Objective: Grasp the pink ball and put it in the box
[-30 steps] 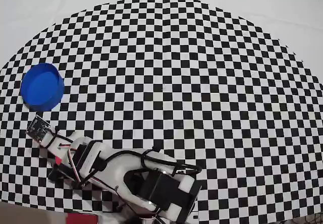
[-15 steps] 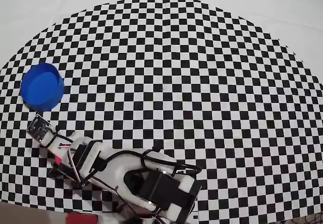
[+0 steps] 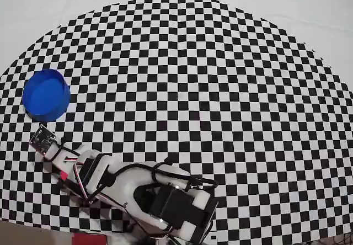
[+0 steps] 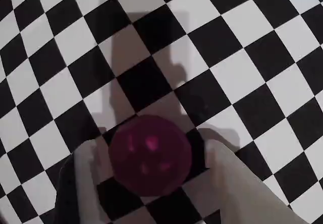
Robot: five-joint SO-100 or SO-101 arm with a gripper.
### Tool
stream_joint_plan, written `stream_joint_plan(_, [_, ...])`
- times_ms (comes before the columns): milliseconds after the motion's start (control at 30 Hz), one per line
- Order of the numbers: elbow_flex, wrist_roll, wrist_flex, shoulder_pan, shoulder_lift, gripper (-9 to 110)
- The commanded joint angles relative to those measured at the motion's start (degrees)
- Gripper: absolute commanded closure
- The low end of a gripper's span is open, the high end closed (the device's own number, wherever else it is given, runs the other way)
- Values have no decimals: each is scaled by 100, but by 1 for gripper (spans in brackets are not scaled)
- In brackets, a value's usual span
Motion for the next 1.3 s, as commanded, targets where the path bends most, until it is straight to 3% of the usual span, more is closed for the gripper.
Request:
stream_joint_plan(0, [-193, 44, -88, -70, -9, 78])
stream_joint_plan(733, [-132, 35, -211, -229, -237, 79])
stream_joint_plan(1267, [-132, 642, -905, -229, -677, 95])
